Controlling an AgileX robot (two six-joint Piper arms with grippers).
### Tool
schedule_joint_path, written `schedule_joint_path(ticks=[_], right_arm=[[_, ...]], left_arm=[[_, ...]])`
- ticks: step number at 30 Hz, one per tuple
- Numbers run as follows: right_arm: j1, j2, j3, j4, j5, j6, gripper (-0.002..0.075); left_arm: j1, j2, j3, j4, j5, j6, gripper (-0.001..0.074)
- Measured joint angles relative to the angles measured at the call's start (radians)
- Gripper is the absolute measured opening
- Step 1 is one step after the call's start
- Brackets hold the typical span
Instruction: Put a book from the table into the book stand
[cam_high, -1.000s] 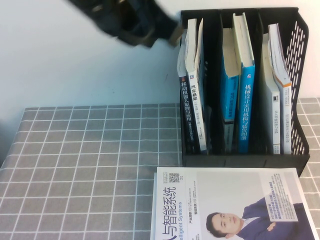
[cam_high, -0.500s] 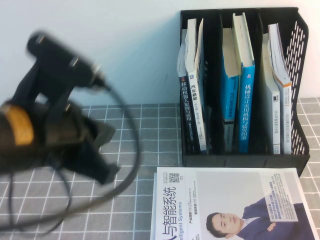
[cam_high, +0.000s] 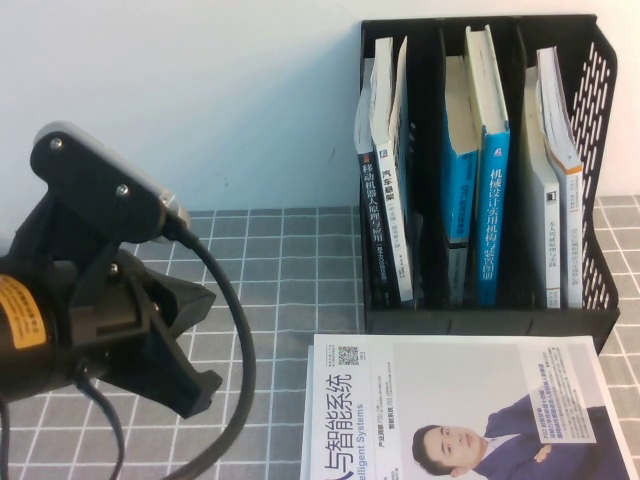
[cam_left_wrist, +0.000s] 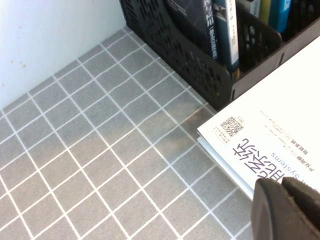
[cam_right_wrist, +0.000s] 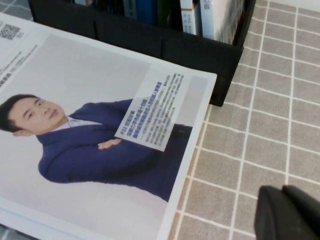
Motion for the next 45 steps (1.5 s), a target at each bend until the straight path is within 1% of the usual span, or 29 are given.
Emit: schedule_joint_path(ticks=[8,9,13,17,24,26,29,33,35,39,43,45], right_arm=[[0.000,0.000,0.000,0.000,0.000,-0.005,-0.0003],[0.000,0.000,0.000,0.000,0.000,-0.006,-0.0003],[0.000,0.000,0.000,0.004,0.000,-0.006,-0.0003],[0.000,0.000,0.000,0.004,0.005,-0.006,-0.0003],[0.000,0.000,0.000,0.006,0.008,-0.006,-0.0003],[0.000,0.000,0.000,0.006,0.008,-0.006,-0.0003],[0.000,0.000,0.000,0.006,0.008,-0.006,-0.0003],[0.000,0.000,0.000,0.006,0.008,-0.006,-0.0003],[0.000,0.000,0.000,0.006,0.008,-0.006,-0.0003],[0.000,0.000,0.000,0.006,0.011,-0.006,-0.0003],[0.000,0.000,0.000,0.006,0.011,-0.006,-0.0003],[0.000,0.000,0.000,0.006,0.011,-0.006,-0.0003]], left_arm=[[0.000,0.000,0.000,0.002,0.001,0.000,0.0001],[0.000,-0.002,0.002,0.021,-0.002,-0.011,0.0001],[-0.002,-0.043,0.002,0.216,0.018,-0.047,0.0001],[0.015,-0.156,0.004,0.252,0.086,-0.049,0.0001],[0.081,-0.442,0.004,0.254,0.122,-0.053,0.0001],[0.111,-0.502,0.004,0.254,0.126,-0.053,0.0001],[0.184,-0.574,0.004,0.271,0.133,-0.053,0.0001],[0.255,-0.602,0.021,0.305,0.135,-0.057,0.0001],[0.285,-0.602,0.059,0.273,0.135,-0.057,0.0001],[0.354,-0.627,0.198,0.113,0.108,-0.057,0.0001],[0.368,-0.709,0.418,0.004,-0.020,-0.076,0.0001],[0.369,-0.776,0.527,-0.019,-0.088,-0.081,0.0001]])
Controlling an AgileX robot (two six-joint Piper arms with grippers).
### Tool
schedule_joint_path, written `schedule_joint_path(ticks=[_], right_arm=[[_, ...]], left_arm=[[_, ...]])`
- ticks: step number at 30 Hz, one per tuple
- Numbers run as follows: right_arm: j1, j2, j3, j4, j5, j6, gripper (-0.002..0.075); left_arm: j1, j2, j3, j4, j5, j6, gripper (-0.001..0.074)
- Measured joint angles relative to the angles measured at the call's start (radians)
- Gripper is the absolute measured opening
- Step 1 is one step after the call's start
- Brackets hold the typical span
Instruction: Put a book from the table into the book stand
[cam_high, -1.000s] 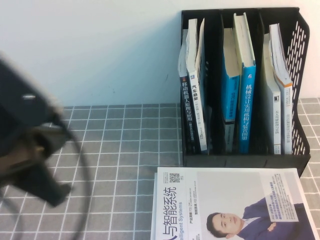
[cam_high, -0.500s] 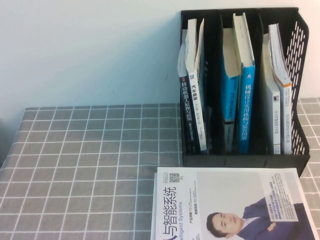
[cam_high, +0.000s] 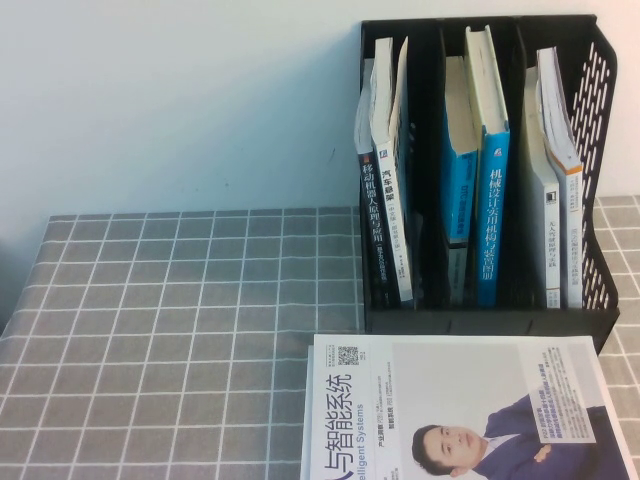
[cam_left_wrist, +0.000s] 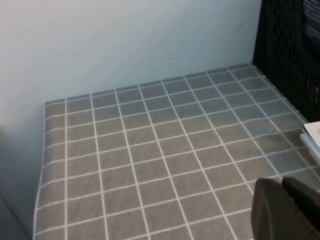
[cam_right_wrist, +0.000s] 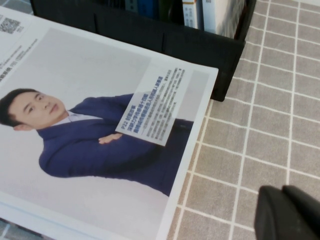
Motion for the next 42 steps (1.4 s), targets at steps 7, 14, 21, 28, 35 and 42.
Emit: schedule_joint_path(ticks=[7,14,21,28,35,42], right_arm=[[0.000,0.000,0.000,0.000,0.000,0.000,-0.0003],[0.000,0.000,0.002,0.000,0.002,0.000,-0.0003],[0.000,0.000,0.002,0.000,0.002,0.000,-0.0003],[0.000,0.000,0.002,0.000,0.002,0.000,-0.0003],[0.000,0.000,0.002,0.000,0.002,0.000,-0.0003],[0.000,0.000,0.002,0.000,0.002,0.000,-0.0003]], left_arm=[[0.000,-0.218,0.277,0.000,-0.082,-0.073,0.0001],[0.018,-0.222,0.397,-0.006,-0.100,-0.191,0.0001],[0.020,-0.224,0.407,-0.004,-0.150,-0.223,0.0001],[0.056,-0.224,0.409,-0.009,-0.159,-0.224,0.0001],[0.184,-0.224,0.409,-0.020,-0.163,-0.178,0.0001],[0.261,-0.224,0.409,-0.071,-0.166,-0.130,0.0001]])
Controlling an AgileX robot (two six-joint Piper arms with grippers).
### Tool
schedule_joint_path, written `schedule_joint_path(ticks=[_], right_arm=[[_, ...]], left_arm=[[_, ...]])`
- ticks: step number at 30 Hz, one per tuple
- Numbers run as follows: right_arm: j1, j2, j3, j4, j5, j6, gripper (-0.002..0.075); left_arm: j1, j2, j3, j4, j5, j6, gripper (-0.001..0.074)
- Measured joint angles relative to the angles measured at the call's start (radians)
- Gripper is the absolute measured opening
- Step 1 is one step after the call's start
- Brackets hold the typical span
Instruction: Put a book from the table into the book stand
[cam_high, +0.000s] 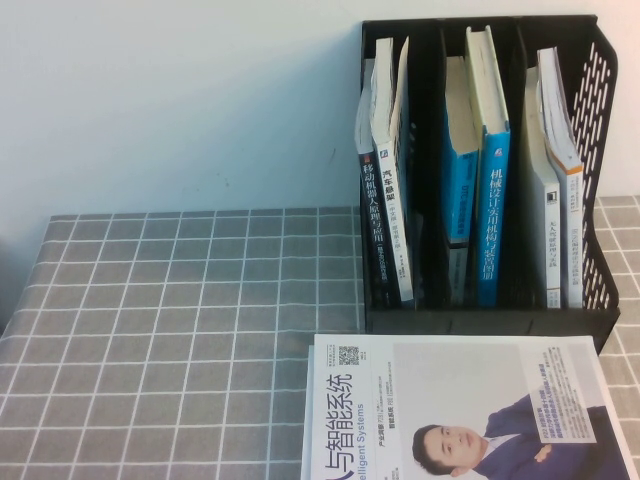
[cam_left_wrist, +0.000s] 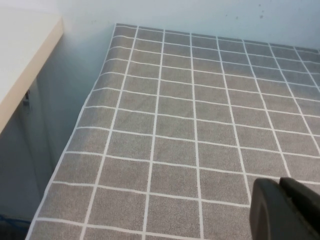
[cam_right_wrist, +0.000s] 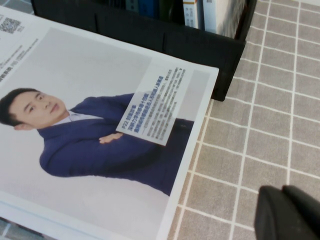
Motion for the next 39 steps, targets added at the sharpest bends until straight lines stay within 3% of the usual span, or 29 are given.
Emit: schedule_joint_path(ticks=[35,39], right_arm=[[0.000,0.000,0.000,0.000,0.000,0.000,-0.0003],[0.000,-0.002,0.020,-0.112,-0.021,0.019,-0.0003]], left_arm=[[0.018,0.000,0.000,-0.015,0.000,0.005,0.0001],[0.018,0.000,0.000,-0.015,0.000,0.005,0.0001]])
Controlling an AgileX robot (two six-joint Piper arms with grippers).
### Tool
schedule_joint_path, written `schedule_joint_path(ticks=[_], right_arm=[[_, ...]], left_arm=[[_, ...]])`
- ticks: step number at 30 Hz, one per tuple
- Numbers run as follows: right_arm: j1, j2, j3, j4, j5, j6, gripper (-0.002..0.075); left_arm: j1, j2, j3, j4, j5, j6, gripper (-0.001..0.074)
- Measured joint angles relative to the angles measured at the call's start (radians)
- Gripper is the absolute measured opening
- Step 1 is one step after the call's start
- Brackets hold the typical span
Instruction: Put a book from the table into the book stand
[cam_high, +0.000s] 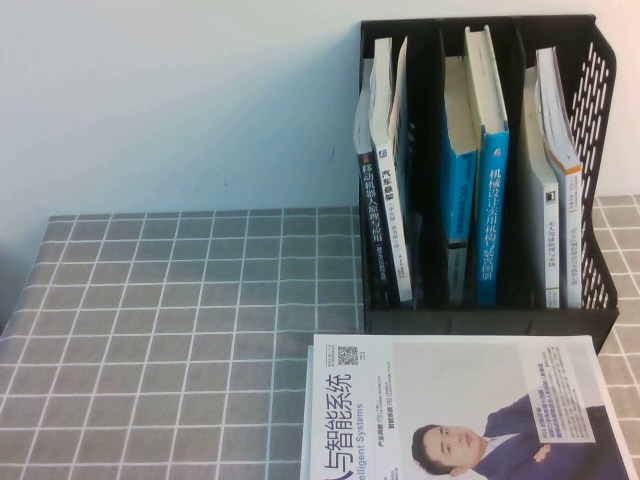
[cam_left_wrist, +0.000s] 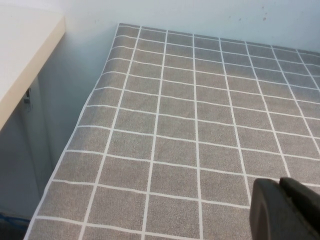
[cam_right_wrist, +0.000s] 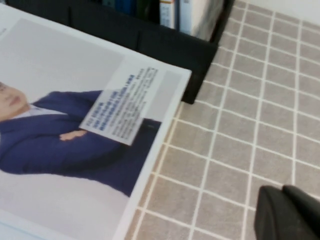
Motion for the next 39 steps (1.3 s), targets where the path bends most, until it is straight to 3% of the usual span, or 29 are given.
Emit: schedule_joint_path(ticks=[6,10,20,32,39], right_arm=[[-0.062,-0.142,0.099,-0.055,-0.122,0.077,-0.0003],[-0.184,-0.280,0.157,-0.014,-0.153,0.085,-0.0003],[-0.489,-0.295,0.256,0.080,-0.225,0.062,-0.0003],[-0.505,-0.295,0.271,0.099,-0.214,-0.095,-0.0003],[-0.463,-0.295,0.271,0.216,-0.217,-0.217,-0.0003]], left_arm=[[0.000,0.000,0.000,0.000,0.000,0.002,0.0001],[0.000,0.000,0.000,0.000,0.000,0.002,0.0001],[0.002,-0.002,0.000,-0.001,0.000,0.002,0.0001],[0.002,-0.002,0.000,-0.002,0.000,0.002,0.0001],[0.002,-0.002,0.000,-0.002,0.000,0.002,0.0001]])
